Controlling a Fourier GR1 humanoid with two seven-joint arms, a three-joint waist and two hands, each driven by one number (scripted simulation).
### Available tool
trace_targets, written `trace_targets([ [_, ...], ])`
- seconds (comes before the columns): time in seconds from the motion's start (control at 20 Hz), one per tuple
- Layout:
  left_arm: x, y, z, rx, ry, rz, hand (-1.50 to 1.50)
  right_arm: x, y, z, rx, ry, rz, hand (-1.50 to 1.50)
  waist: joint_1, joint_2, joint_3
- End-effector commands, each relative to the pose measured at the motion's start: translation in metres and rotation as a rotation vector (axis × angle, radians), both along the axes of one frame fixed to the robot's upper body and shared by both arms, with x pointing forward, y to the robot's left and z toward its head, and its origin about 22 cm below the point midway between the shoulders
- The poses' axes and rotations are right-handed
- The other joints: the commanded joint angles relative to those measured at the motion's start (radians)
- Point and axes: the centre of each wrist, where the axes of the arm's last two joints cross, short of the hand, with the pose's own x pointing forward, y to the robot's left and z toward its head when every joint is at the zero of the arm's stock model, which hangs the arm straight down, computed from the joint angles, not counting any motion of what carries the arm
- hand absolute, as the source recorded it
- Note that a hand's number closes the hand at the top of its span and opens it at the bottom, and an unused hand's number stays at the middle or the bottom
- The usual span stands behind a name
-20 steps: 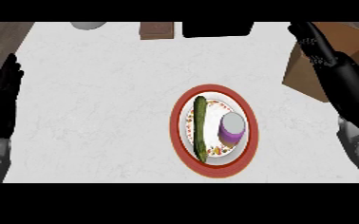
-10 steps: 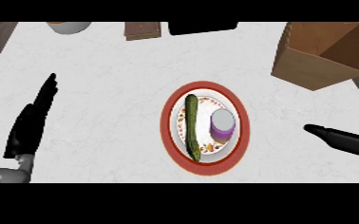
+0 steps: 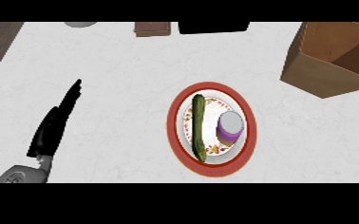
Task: Pick the can from the plate and place it in the cardboard box
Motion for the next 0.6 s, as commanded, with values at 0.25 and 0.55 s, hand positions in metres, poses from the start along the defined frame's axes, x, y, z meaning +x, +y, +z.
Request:
trace_targets([
  [0.25,0.019,0.0,0.015,-0.002,0.005,-0.043,0.0,-0.08,0.029,0.051,-0.224,0.212,-0.024,-1.5,0.038,0.0,-0.004],
  [0.55,0.012,-0.007,-0.008,-0.023,0.008,-0.058,0.0,-0.086,0.085,0.088,-0.307,0.341,-0.11,-1.5,0.054,0.007,-0.006],
])
